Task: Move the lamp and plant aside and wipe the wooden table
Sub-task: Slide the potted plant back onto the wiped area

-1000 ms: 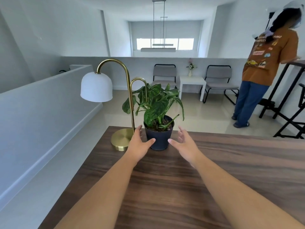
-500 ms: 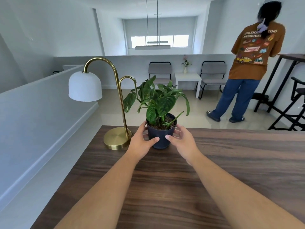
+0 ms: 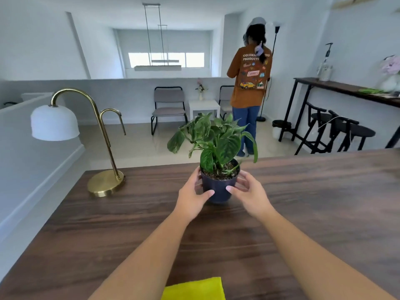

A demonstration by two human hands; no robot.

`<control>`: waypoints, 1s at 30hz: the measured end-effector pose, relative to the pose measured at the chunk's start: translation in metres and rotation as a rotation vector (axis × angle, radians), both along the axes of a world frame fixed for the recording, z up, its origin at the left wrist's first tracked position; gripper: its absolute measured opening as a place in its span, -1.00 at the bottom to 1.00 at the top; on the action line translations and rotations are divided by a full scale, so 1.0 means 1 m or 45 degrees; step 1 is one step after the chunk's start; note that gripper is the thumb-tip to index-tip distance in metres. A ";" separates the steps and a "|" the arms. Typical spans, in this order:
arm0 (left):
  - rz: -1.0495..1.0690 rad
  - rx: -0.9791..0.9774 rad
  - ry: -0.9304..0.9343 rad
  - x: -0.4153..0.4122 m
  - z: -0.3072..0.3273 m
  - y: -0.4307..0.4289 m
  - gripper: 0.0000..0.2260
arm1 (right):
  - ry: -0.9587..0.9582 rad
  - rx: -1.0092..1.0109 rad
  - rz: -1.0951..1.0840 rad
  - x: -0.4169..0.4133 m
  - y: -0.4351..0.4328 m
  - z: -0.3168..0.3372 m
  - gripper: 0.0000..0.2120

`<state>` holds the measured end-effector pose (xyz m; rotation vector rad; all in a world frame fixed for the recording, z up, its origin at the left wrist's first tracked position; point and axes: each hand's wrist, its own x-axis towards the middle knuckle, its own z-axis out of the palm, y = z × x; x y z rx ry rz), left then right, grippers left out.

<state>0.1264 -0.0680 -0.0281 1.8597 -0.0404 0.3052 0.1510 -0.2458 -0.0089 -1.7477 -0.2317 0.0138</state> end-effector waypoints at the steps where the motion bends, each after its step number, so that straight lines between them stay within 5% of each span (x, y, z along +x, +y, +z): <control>1: -0.006 0.008 0.003 -0.003 -0.001 -0.008 -0.33 | 0.008 -0.002 -0.009 -0.003 -0.008 -0.002 -0.42; 20: 0.088 0.065 0.120 -0.016 -0.018 -0.024 -0.28 | 0.095 0.049 0.089 -0.003 -0.021 -0.034 -0.36; 25: 0.123 0.085 0.202 -0.022 -0.012 -0.008 -0.28 | -0.093 -0.012 -0.332 -0.035 -0.014 -0.030 -0.69; 30: 0.200 0.155 0.183 -0.034 0.000 0.027 -0.37 | -0.162 -0.042 -0.110 -0.065 0.027 -0.024 -0.73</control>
